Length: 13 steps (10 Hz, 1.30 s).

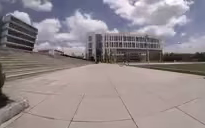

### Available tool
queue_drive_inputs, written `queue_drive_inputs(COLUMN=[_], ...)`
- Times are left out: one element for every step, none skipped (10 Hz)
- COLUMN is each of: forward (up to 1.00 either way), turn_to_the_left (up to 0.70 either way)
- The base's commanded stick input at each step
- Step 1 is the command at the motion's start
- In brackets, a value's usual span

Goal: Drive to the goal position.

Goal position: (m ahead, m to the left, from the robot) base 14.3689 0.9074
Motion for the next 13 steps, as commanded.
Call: queue_drive_inputs(forward=[0.7,0.7,0.7,0.7,0.7,0.7,0.7,0.7,0.7,0.7,0.7,0.7,0.7], turn_to_the_left=[0.02,0.02,0.02,0.02,0.02,0.02,0.02,0.02,0.02,0.02,0.02,0.02,0.02])
